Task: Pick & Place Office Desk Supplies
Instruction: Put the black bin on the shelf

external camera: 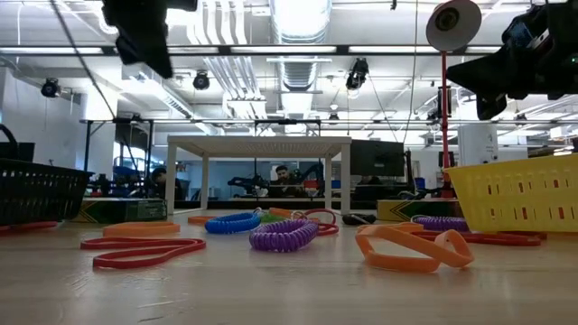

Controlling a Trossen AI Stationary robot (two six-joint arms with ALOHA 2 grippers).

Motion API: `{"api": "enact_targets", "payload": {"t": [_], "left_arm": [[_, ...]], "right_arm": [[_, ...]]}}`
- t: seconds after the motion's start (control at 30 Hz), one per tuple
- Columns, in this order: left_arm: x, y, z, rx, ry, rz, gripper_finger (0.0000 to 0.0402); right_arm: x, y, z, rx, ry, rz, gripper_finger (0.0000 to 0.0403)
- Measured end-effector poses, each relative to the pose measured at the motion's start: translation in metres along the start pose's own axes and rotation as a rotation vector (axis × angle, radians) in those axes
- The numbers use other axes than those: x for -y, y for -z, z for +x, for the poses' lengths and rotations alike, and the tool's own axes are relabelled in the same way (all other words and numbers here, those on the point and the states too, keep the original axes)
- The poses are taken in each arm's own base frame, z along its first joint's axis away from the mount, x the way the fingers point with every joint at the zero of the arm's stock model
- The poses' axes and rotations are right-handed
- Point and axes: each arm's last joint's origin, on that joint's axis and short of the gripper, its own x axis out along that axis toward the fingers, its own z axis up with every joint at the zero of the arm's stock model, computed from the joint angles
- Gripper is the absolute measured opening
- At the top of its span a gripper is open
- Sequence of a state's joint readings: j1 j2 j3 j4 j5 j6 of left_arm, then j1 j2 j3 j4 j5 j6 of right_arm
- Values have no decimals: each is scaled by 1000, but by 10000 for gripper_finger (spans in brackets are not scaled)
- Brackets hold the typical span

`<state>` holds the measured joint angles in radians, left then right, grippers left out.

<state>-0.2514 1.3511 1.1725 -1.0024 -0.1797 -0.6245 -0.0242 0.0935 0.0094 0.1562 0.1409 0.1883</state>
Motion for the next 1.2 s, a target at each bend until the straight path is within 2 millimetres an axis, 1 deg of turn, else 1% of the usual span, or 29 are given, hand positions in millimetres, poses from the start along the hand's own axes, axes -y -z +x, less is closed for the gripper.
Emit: {"api": "enact_targets", "payload": {"t": [0.13,0.2,0.27,0.33,0.47,0.57,0.7,0.83,0.93,1.03,1.1,1.2], "left_arm": [[38,7,8,-158,-51,149,2],[54,15,15,-205,-61,222,2],[69,26,24,-253,-60,252,5],[78,37,34,-332,-64,251,17],[87,59,43,-541,-99,180,66],[92,73,44,-632,-131,158,113],[102,85,44,-615,-136,215,171],[112,94,50,-563,-159,270,207],[118,100,57,-563,-170,297,214],[120,105,64,-569,-196,314,207],[119,108,69,-573,-221,321,196],[111,115,78,-584,-267,301,177]], "right_arm": [[0,3,2,-29,6,16,34],[0,4,3,-40,9,24,34],[0,5,4,-53,12,32,34],[0,6,5,-62,14,32,34],[1,6,6,-66,36,29,34],[1,5,7,-52,53,28,34],[1,5,8,-45,57,27,34],[1,5,8,-51,57,30,34],[1,5,8,-51,57,30,34],[1,6,8,-56,58,29,34],[1,6,9,-63,59,28,34],[1,7,9,-67,59,27,34]]}}
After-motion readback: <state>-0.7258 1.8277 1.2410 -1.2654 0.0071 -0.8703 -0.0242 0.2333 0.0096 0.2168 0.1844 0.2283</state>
